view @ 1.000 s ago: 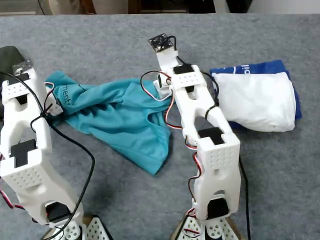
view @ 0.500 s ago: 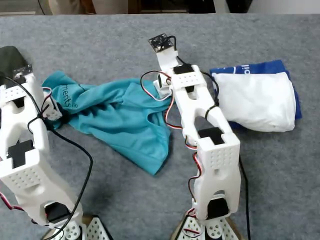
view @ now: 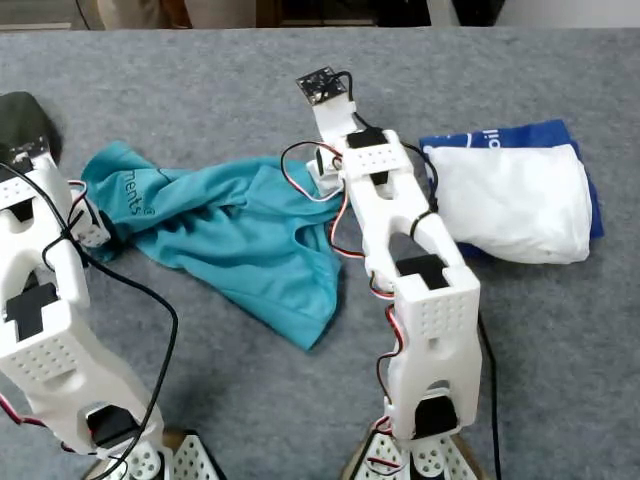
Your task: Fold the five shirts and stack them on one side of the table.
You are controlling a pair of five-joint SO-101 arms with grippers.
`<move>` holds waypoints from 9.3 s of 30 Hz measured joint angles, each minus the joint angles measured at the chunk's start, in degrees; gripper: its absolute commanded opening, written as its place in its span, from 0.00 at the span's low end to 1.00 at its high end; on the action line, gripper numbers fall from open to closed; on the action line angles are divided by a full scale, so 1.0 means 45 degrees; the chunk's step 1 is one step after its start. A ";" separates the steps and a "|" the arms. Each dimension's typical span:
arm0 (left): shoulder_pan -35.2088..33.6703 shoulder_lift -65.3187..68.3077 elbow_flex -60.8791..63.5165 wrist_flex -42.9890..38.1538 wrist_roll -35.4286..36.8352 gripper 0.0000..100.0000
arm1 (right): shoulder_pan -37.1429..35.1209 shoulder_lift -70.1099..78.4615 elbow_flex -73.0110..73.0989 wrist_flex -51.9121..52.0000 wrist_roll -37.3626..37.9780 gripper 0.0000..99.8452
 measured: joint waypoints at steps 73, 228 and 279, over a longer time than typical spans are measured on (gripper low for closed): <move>0.1524 -1.3109 -1.0042 0.6369 0.2774 0.02 | 0.3399 -1.3050 -1.6918 0.6916 0.2188 0.00; 0.1153 0.4357 -0.4845 0.1758 0.1172 0.02 | -0.0449 -0.3321 0.1934 0.0059 0.4611 0.00; 0.0508 0.5900 -0.7795 0.4005 -0.4884 0.02 | -0.0098 0.7619 -1.4808 1.0217 0.3907 0.00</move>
